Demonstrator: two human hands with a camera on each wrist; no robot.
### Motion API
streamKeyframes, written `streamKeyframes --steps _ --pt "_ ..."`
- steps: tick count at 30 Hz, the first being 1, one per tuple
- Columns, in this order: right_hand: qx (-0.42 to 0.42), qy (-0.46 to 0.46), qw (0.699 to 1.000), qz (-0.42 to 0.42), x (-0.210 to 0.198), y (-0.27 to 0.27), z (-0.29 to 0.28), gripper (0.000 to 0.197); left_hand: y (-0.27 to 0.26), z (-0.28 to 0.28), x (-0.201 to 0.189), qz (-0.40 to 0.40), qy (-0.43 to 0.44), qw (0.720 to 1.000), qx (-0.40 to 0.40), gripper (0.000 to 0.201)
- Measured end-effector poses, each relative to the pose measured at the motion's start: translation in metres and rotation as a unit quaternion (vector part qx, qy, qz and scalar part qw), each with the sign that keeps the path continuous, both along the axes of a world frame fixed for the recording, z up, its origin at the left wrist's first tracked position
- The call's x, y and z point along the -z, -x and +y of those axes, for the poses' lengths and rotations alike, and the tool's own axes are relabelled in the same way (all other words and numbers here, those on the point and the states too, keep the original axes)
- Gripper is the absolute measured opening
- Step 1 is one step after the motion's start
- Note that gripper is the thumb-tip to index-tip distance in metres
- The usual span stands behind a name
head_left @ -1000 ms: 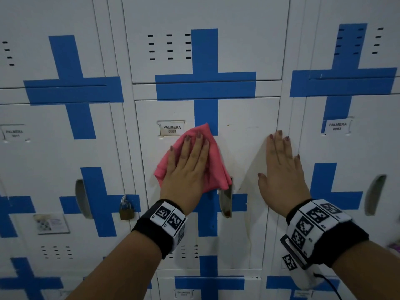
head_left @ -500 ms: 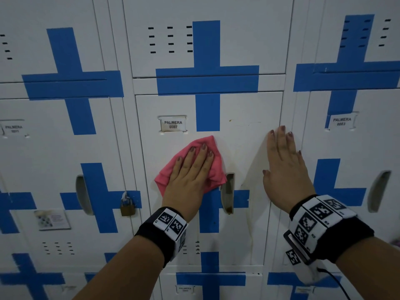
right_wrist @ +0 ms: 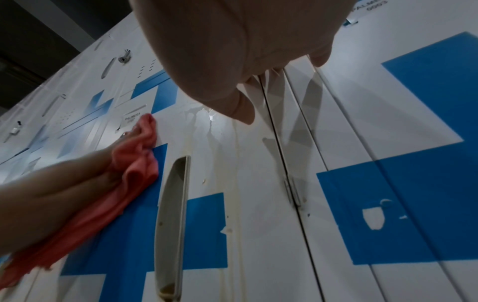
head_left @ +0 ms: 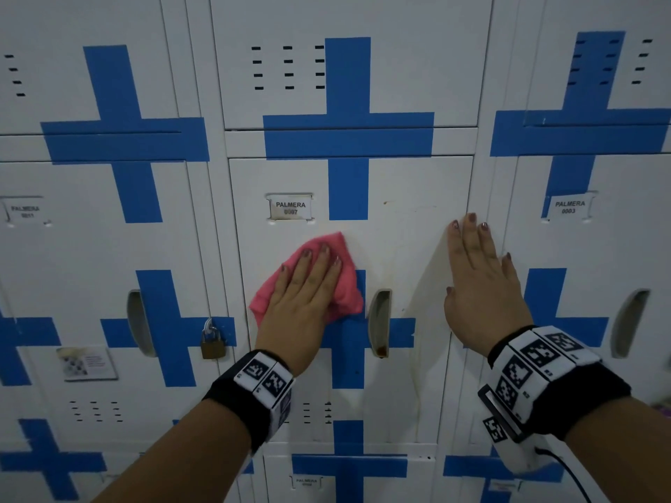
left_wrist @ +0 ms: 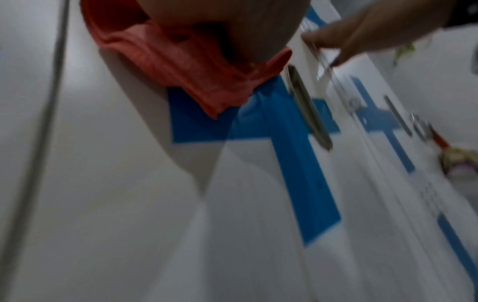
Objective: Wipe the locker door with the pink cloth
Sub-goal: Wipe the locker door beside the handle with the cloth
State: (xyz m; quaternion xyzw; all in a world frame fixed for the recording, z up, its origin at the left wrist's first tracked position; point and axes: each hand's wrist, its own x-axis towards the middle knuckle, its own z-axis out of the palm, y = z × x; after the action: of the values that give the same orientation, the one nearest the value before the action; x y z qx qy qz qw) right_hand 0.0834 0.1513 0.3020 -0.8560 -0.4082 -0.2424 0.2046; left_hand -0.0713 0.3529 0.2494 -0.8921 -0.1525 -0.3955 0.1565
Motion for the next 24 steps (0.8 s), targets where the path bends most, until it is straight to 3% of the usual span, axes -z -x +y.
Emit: streamKeyframes --steps 6,12,17,21,24 --pt "0.004 0.006 1.0 0.0 0.0 0.001 0.001 0.085 -0.025 -0.015 -0.043 -0.031 0.05 0.998 0.015 0.065" --pt "0.006 0.001 1.0 -0.002 0.001 0.002 0.003 0.086 -0.027 -0.005 -0.033 0.001 -0.039 0.998 0.052 0.081" --pt "0.014 0.002 1.0 -0.008 0.002 0.001 0.004 0.087 -0.018 0.006 -0.031 0.045 -0.12 0.989 0.073 0.064" --pt "0.015 0.002 1.0 -0.002 0.002 0.002 0.004 0.087 -0.01 0.015 -0.031 0.077 -0.154 0.98 0.102 0.085" --pt "0.015 0.007 1.0 0.0 0.002 0.002 0.002 0.086 -0.004 0.019 -0.033 0.088 -0.159 0.974 0.133 0.066"
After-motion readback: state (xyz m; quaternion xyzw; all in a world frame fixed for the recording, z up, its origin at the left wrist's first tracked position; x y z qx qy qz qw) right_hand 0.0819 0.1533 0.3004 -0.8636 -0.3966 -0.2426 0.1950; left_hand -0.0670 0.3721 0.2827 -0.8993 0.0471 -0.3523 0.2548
